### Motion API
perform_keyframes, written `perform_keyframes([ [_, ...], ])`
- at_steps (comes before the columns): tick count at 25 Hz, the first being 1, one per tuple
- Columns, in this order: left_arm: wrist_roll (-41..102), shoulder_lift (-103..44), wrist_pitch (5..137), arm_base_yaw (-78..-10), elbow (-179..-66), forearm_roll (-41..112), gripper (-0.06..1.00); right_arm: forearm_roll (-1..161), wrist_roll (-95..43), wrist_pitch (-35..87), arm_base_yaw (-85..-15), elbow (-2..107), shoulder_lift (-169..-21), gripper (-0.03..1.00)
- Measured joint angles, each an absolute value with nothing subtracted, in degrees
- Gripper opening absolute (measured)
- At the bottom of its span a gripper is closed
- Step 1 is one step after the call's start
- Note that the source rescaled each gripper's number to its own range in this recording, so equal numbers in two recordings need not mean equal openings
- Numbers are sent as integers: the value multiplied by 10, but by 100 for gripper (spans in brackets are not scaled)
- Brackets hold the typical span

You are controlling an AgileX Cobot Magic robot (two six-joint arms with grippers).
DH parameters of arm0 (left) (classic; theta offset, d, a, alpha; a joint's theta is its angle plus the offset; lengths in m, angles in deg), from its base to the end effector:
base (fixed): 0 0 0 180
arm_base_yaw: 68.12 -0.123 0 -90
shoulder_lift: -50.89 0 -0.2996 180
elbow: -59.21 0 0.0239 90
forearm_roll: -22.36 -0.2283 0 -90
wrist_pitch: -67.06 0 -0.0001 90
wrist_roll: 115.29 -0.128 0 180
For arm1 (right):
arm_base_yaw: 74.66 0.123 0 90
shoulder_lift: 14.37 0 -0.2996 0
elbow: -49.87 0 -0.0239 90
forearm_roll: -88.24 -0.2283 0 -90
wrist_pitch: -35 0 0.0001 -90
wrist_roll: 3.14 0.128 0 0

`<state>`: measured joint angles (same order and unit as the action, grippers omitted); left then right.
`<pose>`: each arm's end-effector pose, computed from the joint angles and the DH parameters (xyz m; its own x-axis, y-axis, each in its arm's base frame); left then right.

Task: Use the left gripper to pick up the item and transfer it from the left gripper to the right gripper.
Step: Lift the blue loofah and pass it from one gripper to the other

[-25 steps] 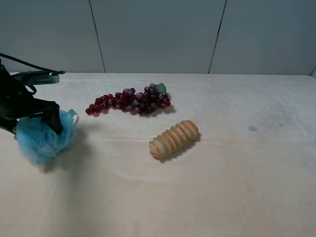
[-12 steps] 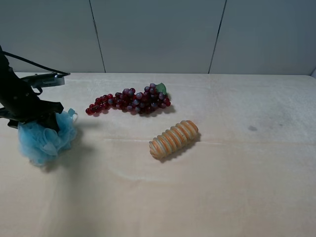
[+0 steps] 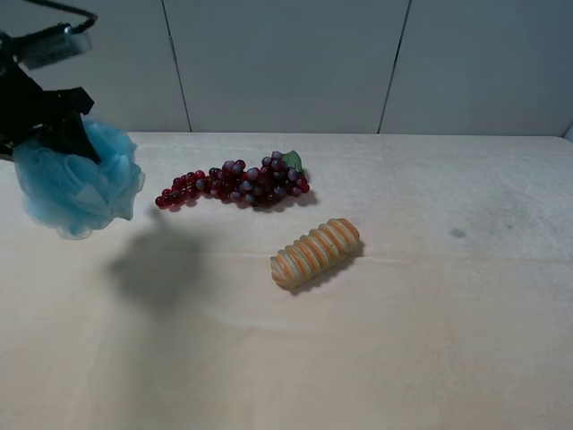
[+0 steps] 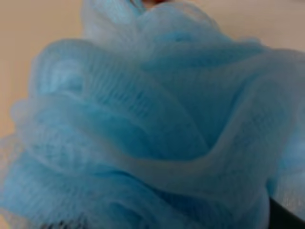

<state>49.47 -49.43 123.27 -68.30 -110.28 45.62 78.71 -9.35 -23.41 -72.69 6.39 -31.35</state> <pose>0.3074 -0.0411 0.2422 -0.9617 0.0266 -0.2726 0.1135 0.9445 -0.3083 0.0110 0.0184 0.2833 -0.4737 -0.0368 -0.8799 -0.1677 0.9846 0.0491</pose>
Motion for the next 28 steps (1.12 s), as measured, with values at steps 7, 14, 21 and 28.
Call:
perform_keyframes([
  [7, 371, -492, 1283, -649, -1103, 679, 11, 721, -218, -201, -701, 100, -454, 100],
  [14, 341, -492, 1259, -538, -1103, 774, 9, 708, -290, -119, -601, 101, -525, 100],
  [21, 318, -492, 1224, -481, -1103, 846, 7, 707, -349, -52, -507, 101, -589, 100],
  [28, 311, -492, 1210, -449, -1103, 882, 5, 707, -393, 33, -439, 101, -667, 100],
])
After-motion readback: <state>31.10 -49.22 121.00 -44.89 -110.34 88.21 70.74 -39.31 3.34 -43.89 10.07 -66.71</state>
